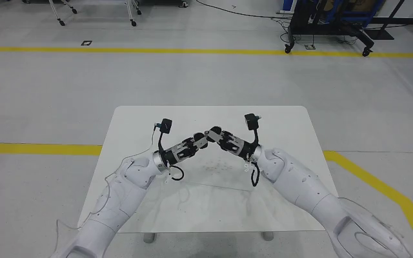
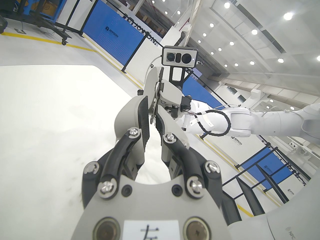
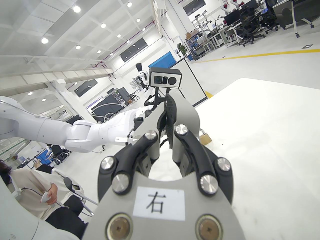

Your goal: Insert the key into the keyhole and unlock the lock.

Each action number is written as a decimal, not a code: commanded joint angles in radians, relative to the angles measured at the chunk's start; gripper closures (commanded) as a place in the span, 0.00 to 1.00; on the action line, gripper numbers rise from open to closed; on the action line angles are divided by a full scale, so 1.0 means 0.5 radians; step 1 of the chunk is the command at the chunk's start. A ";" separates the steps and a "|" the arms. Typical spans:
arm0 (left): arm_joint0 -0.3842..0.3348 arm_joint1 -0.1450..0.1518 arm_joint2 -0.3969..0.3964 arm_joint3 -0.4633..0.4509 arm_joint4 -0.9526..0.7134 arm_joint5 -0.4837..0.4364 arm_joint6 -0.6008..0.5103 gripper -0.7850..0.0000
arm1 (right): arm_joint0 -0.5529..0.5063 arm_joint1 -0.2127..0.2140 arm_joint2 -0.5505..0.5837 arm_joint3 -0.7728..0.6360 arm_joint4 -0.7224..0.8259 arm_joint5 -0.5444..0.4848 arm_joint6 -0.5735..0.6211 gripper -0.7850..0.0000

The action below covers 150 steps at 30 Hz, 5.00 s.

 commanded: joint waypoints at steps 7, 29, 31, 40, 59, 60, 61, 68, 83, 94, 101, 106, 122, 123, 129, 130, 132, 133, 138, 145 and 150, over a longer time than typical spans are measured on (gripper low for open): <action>0.012 0.014 -0.046 -0.018 0.005 0.015 -0.008 1.00 | -0.009 0.014 0.035 -0.009 -0.048 0.000 -0.047 0.00; 0.088 0.137 -0.162 -0.264 -0.003 0.242 -0.567 1.00 | 0.028 0.029 0.046 -0.034 -0.275 0.096 0.093 0.00; 0.097 0.148 -0.178 -0.304 0.083 0.294 -0.580 1.00 | 0.029 0.054 0.082 -0.049 -0.367 0.103 0.201 0.00; 0.138 0.177 -0.171 -0.462 0.151 0.383 -0.720 1.00 | -0.019 0.190 0.173 -0.194 -0.049 0.000 0.824 0.50; 0.104 0.187 -0.091 -0.454 0.121 0.413 -0.776 1.00 | 0.099 0.175 0.083 -0.071 0.647 0.000 1.590 0.64; 0.103 0.187 -0.088 -0.453 0.122 0.411 -0.774 1.00 | 0.104 0.170 0.079 -0.060 0.655 0.000 1.608 0.63; 0.102 0.187 -0.084 -0.452 0.126 0.409 -0.773 1.00 | 0.109 0.165 0.074 -0.050 0.660 0.000 1.621 0.64; 0.100 0.194 -0.078 -0.437 0.135 0.391 -0.756 1.00 | 0.134 0.126 0.048 -0.014 0.663 0.000 1.674 0.75; 0.112 0.212 -0.079 -0.439 0.170 0.347 -0.706 0.55 | 0.139 0.086 0.066 0.008 0.546 0.000 1.677 1.00; 0.202 0.257 -0.214 -0.470 0.150 0.245 -0.584 0.00 | 0.043 0.116 0.202 -0.073 0.514 0.000 1.561 1.00; 0.349 0.293 -0.356 -0.617 0.388 0.230 -0.369 0.00 | -0.125 0.170 0.405 -0.192 0.304 0.000 1.241 1.00; 0.520 0.341 -0.575 -0.778 0.607 0.280 -0.215 0.00 | -0.303 0.236 0.589 -0.318 0.202 0.000 1.043 1.00; 0.711 0.343 -0.626 -1.120 1.465 0.879 0.166 0.00 | -0.322 0.244 0.613 -0.329 0.177 0.000 1.021 1.00; 0.759 0.348 -0.653 -1.171 1.562 0.940 0.220 0.00 | -0.322 0.244 0.613 -0.329 0.177 0.000 1.021 1.00; 1.162 0.399 -0.999 -1.428 1.885 1.203 0.362 0.00 | -0.322 0.244 0.613 -0.329 0.177 0.000 1.021 1.00; 1.207 0.405 -1.041 -1.447 1.907 1.234 0.320 0.00 | -0.322 0.244 0.613 -0.329 0.177 0.000 1.021 1.00; 1.241 0.411 -1.077 -1.447 1.924 1.253 0.208 0.00 | -0.322 0.244 0.613 -0.329 0.177 0.000 1.021 1.00; 1.223 0.412 -1.077 -1.421 1.923 1.263 0.139 0.00 | -0.322 0.244 0.613 -0.329 0.177 0.000 1.021 1.00; 1.002 0.390 -0.890 -1.245 1.998 1.332 -0.064 0.06 | -0.322 0.244 0.613 -0.329 0.177 0.000 1.021 1.00; 0.785 0.354 -0.672 -1.081 2.051 1.369 -0.180 0.16 | -0.322 0.244 0.613 -0.329 0.177 0.000 1.021 1.00; 0.708 0.334 -0.599 -1.006 2.027 1.447 -0.282 0.28 | -0.322 0.244 0.613 -0.329 0.177 0.000 1.021 1.00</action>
